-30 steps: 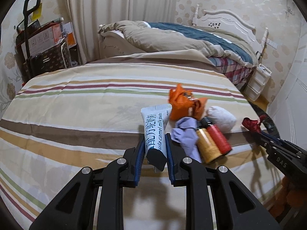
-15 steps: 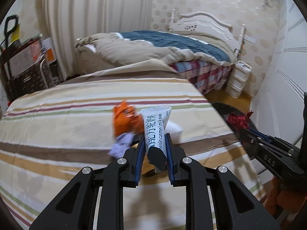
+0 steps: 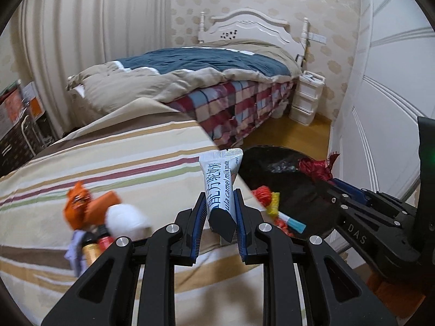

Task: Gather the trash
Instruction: 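Carry the red cloth and white tube over the black trash bin, then open both tools to drop the cloth and tube into the bin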

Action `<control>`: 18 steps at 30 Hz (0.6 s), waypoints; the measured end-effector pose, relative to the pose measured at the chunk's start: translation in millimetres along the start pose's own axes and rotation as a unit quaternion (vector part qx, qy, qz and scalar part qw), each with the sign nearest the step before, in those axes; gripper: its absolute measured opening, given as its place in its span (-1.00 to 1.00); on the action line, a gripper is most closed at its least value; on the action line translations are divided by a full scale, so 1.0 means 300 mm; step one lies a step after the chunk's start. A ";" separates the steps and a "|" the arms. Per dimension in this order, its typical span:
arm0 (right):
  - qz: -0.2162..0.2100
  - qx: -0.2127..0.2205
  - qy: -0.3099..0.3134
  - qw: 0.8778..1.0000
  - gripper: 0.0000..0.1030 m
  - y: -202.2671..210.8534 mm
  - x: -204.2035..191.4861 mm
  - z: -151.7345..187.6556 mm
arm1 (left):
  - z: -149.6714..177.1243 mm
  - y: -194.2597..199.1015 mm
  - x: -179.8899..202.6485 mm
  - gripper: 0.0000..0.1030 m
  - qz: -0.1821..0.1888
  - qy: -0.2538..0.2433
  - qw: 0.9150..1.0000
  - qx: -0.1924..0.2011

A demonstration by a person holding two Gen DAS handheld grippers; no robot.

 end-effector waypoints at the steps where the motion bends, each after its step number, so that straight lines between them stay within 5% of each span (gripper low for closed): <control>1: 0.003 0.000 -0.002 1.000 -0.58 -0.007 0.016 -0.004 | -0.002 -0.016 0.017 -0.57 0.001 -0.002 1.000 -0.001; 18: 0.030 -0.002 -0.030 0.999 -0.58 -0.107 0.183 -0.024 | -0.020 -0.218 0.164 -0.57 -0.007 -0.030 0.999 -0.023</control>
Point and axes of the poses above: each gripper's, at about its wrist camera, not at the fingertips, and y roughly against the way its jaws point, x to its right, z to its underside, the point moved 4 cm from there along -y, roughly the way its jaws point, and after that the axes turned 10 degrees about x, right-handed, at the moved point
